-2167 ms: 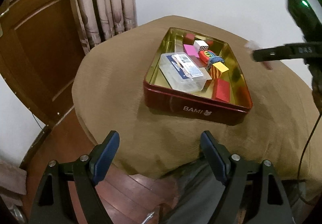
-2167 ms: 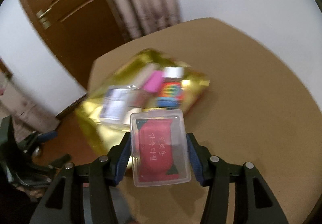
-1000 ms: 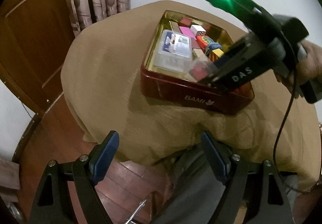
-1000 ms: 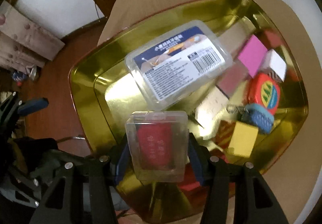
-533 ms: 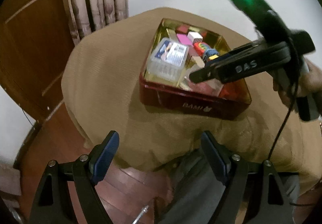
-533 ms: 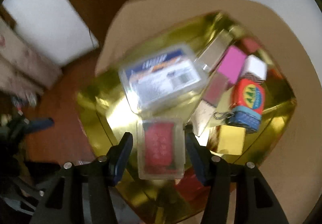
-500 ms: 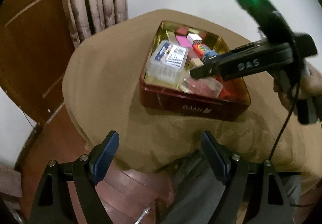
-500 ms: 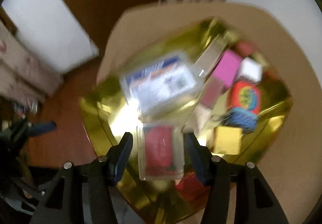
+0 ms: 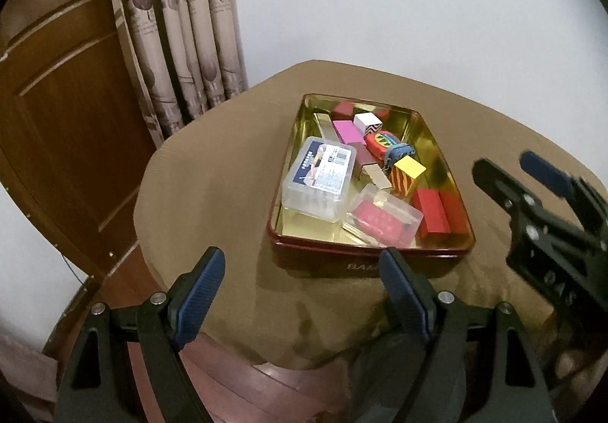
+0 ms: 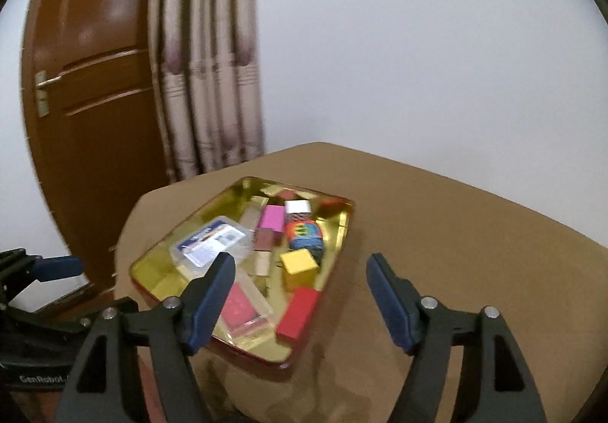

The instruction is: Organize rigid objects

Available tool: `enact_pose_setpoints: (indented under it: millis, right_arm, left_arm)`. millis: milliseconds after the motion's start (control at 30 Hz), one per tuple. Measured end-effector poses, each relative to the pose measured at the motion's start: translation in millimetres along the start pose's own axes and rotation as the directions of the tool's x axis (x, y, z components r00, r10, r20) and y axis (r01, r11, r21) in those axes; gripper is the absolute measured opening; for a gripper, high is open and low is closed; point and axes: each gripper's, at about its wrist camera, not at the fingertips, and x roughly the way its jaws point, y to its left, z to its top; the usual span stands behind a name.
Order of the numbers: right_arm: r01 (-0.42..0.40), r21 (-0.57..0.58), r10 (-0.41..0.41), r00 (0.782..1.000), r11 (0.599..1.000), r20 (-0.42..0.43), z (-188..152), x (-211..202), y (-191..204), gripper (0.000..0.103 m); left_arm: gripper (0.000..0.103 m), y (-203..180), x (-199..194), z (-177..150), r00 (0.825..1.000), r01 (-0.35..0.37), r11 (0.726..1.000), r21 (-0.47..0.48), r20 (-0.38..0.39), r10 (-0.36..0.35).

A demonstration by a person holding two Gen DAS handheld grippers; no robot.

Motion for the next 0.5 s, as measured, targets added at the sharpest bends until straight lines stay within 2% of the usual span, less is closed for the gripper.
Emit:
enact_pose_setpoints:
  millis: [67, 233, 500]
  right_arm:
    - [0.008, 0.034, -0.009, 1.0, 0.999, 0.012, 5, 4, -16, 0.074]
    - [0.052, 0.049, -0.053, 0.998, 0.997, 0.021, -3, 4, -3, 0.074]
    - [0.088, 0.055, -0.092, 0.993, 0.995, 0.067, 6, -16, -1, 0.076]
  left_arm:
    - [0.08, -1, -2, 1, 1.0, -0.001, 1.0, -0.002, 0.01, 0.001]
    - [0.08, -5, -9, 3, 0.998, -0.026, 1.0, 0.014, 0.053, 0.025]
    - [0.08, -6, -13, 6, 0.997, -0.039, 0.999, 0.022, 0.073, 0.037]
